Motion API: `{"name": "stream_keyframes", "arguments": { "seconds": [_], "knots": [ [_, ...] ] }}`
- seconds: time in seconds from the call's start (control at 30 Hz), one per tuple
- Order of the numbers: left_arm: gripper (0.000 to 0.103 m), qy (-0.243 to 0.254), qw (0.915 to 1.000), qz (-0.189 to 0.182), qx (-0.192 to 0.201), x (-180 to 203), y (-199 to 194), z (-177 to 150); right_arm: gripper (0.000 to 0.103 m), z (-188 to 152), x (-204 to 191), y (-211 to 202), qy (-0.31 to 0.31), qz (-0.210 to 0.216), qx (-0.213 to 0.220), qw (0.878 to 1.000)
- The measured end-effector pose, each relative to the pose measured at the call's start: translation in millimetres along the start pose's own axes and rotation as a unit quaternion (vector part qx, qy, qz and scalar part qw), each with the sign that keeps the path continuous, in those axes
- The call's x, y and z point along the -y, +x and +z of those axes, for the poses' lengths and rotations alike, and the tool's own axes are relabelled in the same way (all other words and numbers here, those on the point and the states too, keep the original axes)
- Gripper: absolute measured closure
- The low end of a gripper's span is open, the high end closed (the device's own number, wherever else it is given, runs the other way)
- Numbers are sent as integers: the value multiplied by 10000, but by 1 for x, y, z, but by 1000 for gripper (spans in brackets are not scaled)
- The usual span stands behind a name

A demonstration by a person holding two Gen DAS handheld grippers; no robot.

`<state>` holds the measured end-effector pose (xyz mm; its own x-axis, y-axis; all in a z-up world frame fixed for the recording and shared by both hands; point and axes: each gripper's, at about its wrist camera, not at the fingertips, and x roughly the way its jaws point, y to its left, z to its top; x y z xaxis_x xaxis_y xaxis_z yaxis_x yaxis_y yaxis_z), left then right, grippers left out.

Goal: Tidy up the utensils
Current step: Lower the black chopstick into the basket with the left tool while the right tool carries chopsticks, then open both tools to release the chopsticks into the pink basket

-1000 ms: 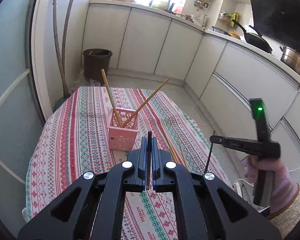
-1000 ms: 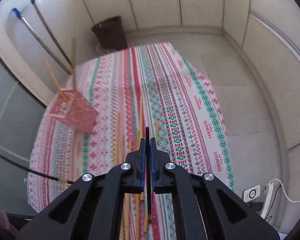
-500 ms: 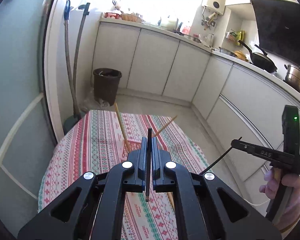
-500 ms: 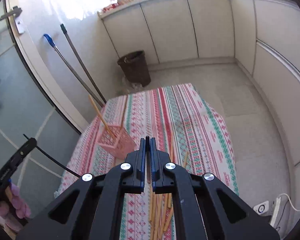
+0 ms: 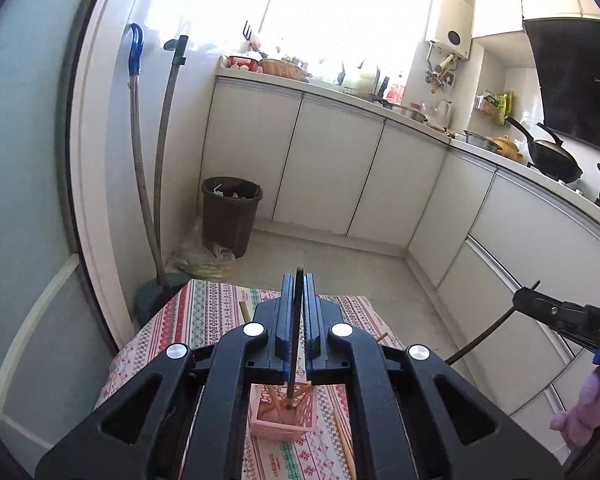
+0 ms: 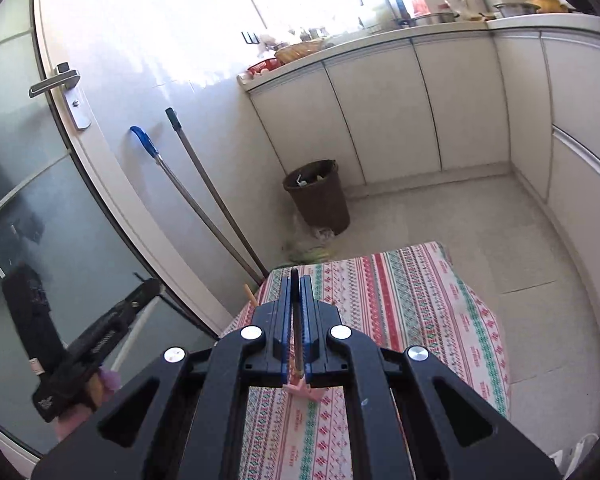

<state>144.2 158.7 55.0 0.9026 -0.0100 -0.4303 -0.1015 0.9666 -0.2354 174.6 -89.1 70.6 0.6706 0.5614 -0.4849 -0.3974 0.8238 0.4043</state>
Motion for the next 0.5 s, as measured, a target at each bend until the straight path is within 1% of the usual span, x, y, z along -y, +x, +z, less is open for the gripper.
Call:
{"name": "stream_keyframes", "arguments": {
  "seconds": [0.03, 0.07, 0.1, 0.13, 0.23, 0.37, 0.4, 0.5],
  "knots": [
    [96, -19, 9999, 10, -107, -2, 8, -4, 99, 1, -2, 4, -17, -12, 1, 10000],
    [89, -78, 9997, 51, -205, -6, 14, -8, 99, 1, -3, 8, -36, -19, -19, 10000],
    [86, -163, 9995, 64, -279, -11, 18, -10, 99, 1, -4, 12, -38, -33, -41, 10000],
    [86, -235, 9992, 72, -310, -15, 18, -10, 99, 1, -5, 16, -30, -45, -58, 10000],
    [86, -392, 9990, 122, -157, -27, 6, -4, 99, 0, -9, 25, -31, -79, -97, 9999],
    [78, -554, 9983, 189, -13, -39, -11, 2, 99, -1, -17, 35, -71, -103, -131, 9998],
    [75, -560, 9982, 227, 3, -40, -14, 2, 99, -2, -18, 38, -88, -123, -140, 9998],
    [73, -630, 9977, 261, -22, -46, -16, 2, 99, -5, -24, 50, -117, -183, -174, 9996]
  ]
}}
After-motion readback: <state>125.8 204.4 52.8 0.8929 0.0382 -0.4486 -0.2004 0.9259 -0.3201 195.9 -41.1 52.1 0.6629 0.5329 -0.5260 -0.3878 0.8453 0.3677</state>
